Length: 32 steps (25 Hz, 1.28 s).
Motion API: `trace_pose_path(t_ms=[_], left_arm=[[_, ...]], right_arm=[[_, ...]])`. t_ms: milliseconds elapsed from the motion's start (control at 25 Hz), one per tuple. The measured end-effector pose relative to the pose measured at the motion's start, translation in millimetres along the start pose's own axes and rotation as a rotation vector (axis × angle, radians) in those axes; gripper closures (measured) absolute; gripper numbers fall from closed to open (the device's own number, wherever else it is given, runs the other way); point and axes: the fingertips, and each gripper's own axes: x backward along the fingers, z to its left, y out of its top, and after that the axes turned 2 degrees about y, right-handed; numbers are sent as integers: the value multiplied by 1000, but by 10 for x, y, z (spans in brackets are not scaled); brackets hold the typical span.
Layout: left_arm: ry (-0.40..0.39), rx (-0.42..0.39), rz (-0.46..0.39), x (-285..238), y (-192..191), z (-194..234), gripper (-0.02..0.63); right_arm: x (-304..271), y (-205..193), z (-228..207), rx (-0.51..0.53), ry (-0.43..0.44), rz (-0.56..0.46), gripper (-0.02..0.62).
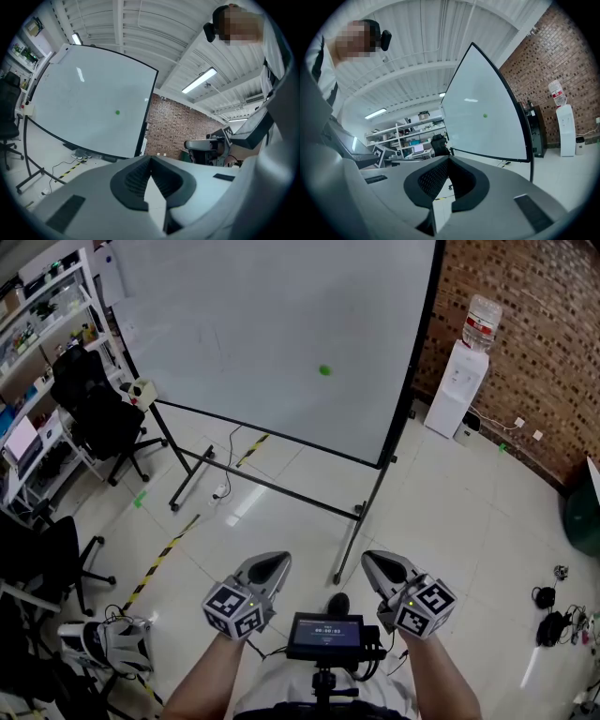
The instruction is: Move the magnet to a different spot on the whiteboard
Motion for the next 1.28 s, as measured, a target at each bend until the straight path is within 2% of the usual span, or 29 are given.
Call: trace_pose_path(t_ms=[160, 600, 840, 1080, 1280], left_arm=[[17, 33, 50, 51, -71, 31, 572], [48, 42, 69, -242, 81, 416, 572], [57, 29, 97, -504, 244, 563, 572], [35, 24, 98, -930, 394, 702, 572], [39, 32, 106, -1165, 434, 886, 572]], right_arm=[[-47, -64, 8, -39, 1, 22, 574], [-481, 148, -354, -48, 39, 19, 574], [-607, 209, -628, -72, 38, 13, 574], [-695, 330, -1022, -82, 12, 14, 574], [-895, 393, -1253, -72, 26, 37, 574]])
